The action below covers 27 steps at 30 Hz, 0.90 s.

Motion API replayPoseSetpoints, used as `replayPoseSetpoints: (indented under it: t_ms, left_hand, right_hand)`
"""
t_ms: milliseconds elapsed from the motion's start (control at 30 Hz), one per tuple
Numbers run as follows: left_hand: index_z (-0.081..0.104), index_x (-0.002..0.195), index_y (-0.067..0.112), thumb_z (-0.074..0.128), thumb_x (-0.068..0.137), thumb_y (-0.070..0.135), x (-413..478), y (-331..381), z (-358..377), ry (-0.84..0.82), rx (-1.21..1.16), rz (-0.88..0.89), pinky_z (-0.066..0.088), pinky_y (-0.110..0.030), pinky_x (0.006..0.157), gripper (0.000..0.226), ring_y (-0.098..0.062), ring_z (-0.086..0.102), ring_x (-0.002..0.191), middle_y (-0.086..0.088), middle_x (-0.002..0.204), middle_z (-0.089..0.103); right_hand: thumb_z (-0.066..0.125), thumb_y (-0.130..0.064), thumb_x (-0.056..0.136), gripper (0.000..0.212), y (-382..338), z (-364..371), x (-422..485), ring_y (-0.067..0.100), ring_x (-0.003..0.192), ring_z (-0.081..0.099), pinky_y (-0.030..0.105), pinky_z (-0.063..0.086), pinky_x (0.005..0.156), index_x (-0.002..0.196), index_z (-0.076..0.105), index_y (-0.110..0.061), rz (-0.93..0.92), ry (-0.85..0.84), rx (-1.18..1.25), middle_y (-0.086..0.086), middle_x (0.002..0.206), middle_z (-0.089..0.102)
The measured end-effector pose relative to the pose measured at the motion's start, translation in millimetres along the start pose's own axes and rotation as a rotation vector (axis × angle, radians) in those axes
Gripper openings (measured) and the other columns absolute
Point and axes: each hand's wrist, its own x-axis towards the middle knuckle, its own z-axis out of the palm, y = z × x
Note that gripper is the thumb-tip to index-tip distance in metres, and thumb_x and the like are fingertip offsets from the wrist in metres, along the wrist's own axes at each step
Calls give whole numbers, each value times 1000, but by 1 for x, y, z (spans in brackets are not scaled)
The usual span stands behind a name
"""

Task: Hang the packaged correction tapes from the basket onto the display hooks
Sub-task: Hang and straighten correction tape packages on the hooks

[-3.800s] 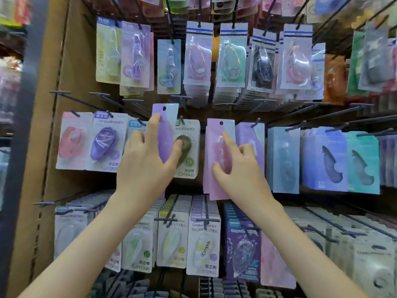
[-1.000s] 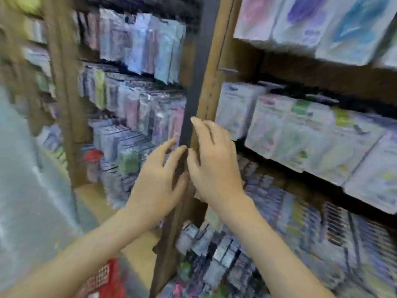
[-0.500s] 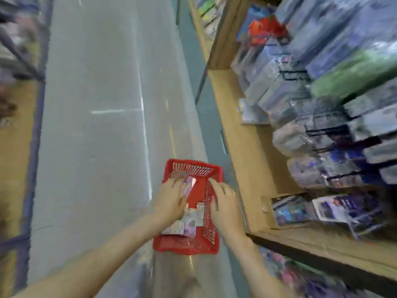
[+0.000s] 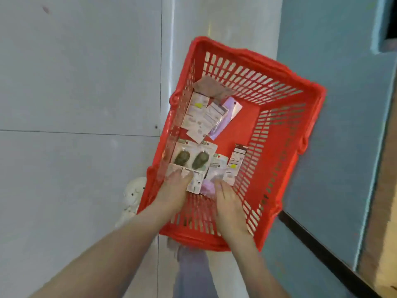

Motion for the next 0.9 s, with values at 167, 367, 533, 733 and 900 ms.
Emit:
replayPoseSetpoints:
  t_ms: [167, 367, 533, 733, 900]
  left_hand:
    - [-5, 153, 22, 50, 91, 6, 63, 1, 35, -92, 449, 84, 7, -48, 116, 85, -31, 0, 147, -18, 159, -2]
    - [35, 142, 16, 52, 89, 15, 81, -5, 45, 160, 182, 118, 25, -39, 112, 55, -29, 45, 124, -9, 132, 49]
    - [64, 114, 19, 65, 85, 38, 76, 20, 17, 133, -1408, -277, 54, -42, 83, 35, -27, 66, 93, -4, 102, 71]
    - [54, 129, 12, 40, 100, 42, 69, 50, -20, -167, -1758, -199, 50, -42, 95, 44, -26, 64, 111, -10, 123, 65]
    - [35, 141, 14, 43, 98, 38, 98, 37, -4, 187, -457, -266, 40, -37, 96, 50, -30, 44, 123, -12, 131, 48]
  right_hand:
    - [68, -13, 81, 84, 37, 39, 66, 34, 141, 28, 43, 24, 114, 151, 22, -10, 117, 5, -87, 17, 151, 32]
    - [54, -17, 91, 72, 40, 58, 98, 29, 143, 20, 36, 10, 117, 151, 18, -7, 36, -39, 17, 14, 153, 27]
    - [63, -31, 90, 67, 30, 29, 89, 19, 133, 41, 41, 33, 112, 148, 32, -19, 328, -18, 810, 6, 143, 46]
    - [69, -6, 83, 58, 23, -12, 71, 3, 103, 59, 17, 45, 87, 134, 46, -23, 329, -49, 959, -11, 115, 62]
    - [66, -1, 83, 53, 53, -1, 90, 20, 112, 54, 21, 40, 84, 131, 44, -8, 488, 92, 845, 2, 117, 55]
